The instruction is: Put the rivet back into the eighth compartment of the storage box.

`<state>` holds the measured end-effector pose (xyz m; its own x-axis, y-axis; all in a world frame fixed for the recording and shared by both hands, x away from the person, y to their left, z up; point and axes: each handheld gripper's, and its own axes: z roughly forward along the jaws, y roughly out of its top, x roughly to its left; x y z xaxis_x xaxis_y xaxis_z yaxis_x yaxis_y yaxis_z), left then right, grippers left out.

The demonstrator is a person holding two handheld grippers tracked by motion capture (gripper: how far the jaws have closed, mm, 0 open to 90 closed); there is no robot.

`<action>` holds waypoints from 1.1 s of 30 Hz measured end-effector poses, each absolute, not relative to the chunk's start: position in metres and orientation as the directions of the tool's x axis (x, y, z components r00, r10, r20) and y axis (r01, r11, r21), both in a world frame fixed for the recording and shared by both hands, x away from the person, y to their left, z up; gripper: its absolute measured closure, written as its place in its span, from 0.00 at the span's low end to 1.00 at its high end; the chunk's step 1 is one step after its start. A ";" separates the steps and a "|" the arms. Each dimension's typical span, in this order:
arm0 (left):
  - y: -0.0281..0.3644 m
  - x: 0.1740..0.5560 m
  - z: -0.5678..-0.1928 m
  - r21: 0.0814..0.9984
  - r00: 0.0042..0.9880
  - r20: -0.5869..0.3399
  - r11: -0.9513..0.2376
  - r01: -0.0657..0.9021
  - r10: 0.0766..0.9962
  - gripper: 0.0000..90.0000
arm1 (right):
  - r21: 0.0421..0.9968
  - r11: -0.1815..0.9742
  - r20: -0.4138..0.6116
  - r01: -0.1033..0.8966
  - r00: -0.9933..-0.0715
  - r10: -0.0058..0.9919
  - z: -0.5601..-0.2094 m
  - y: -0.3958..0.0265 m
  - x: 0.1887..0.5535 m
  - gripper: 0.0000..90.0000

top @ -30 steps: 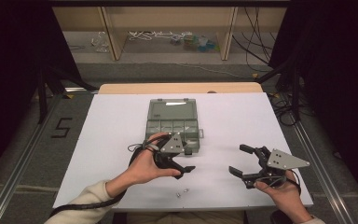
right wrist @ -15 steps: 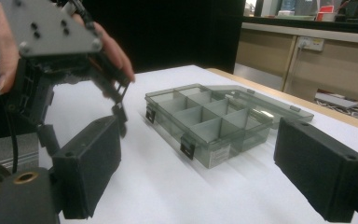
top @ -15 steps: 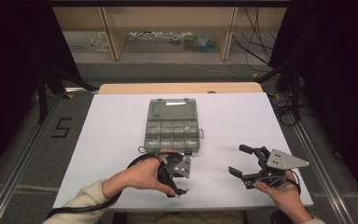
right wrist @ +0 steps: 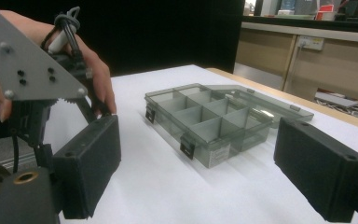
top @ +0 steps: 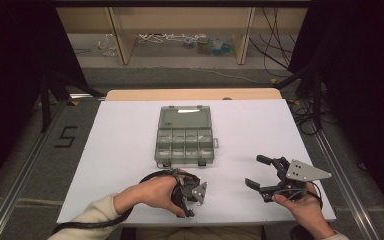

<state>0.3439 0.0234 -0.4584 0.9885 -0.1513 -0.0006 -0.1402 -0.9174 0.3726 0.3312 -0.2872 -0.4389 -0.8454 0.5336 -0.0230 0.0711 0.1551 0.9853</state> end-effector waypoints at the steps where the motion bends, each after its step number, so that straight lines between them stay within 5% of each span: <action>1: 0.023 0.344 -0.459 0.371 0.989 -0.009 -0.919 -0.136 -0.150 0.50 | 0.985 0.155 -0.023 0.071 -0.845 0.534 -0.439 -0.287 0.331 0.17; 33: 0.018 0.340 -0.462 0.324 0.982 -0.019 -0.931 -0.171 -0.187 0.90 | 0.977 0.177 0.006 0.117 -0.849 0.529 -0.438 -0.289 0.329 0.17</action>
<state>0.3405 0.0178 -0.4617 0.9822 -0.1870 -0.0190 -0.1709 -0.9305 0.3239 0.3288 -0.2890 -0.4378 -0.8486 0.5290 0.0055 0.1169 0.1773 0.9772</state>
